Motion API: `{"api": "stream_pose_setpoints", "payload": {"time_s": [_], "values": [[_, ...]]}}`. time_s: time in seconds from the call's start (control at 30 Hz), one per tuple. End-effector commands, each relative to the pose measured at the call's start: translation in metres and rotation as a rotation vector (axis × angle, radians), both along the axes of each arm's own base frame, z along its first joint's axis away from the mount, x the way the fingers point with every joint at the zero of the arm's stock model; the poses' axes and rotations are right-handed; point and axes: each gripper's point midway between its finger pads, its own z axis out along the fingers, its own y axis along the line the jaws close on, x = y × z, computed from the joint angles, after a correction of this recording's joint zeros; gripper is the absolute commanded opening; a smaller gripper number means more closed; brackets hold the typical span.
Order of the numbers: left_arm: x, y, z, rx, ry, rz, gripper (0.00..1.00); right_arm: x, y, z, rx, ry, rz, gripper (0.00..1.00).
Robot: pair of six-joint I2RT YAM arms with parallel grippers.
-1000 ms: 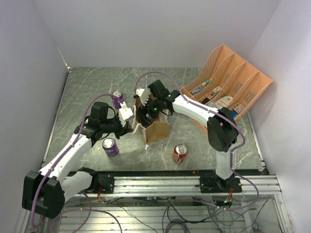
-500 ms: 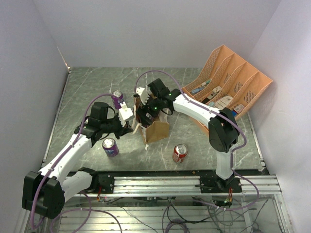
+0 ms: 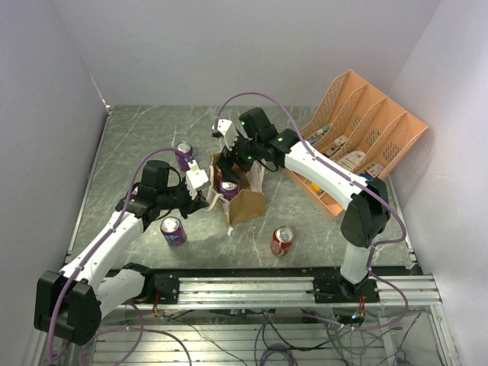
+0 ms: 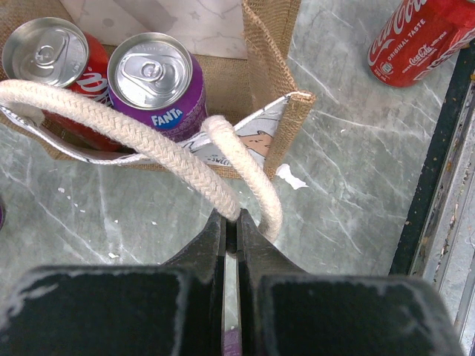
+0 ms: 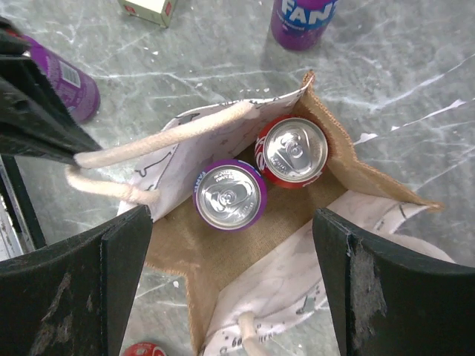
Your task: Place the beverage into the canvas bag
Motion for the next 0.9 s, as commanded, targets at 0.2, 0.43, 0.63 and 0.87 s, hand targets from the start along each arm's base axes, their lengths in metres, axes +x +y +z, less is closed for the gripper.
{"api": "stream_pose_setpoints", "payload": {"time_s": [0.2,0.43,0.63,0.87], "values": [[0.004,-0.005,0.023,-0.044,-0.025,-0.006,0.07,-0.042,-0.034,0.057,0.003,-0.139,0.112,0.89],[0.007,-0.006,0.026,-0.053,-0.026,0.004,0.07,-0.083,-0.075,0.043,-0.05,-0.177,0.199,0.91],[0.008,-0.005,0.025,-0.038,-0.027,0.005,0.07,-0.121,-0.105,0.02,-0.095,-0.171,0.3,0.94],[0.008,-0.004,0.023,-0.029,-0.032,-0.004,0.07,-0.142,-0.14,-0.014,-0.156,-0.191,0.304,1.0]]}}
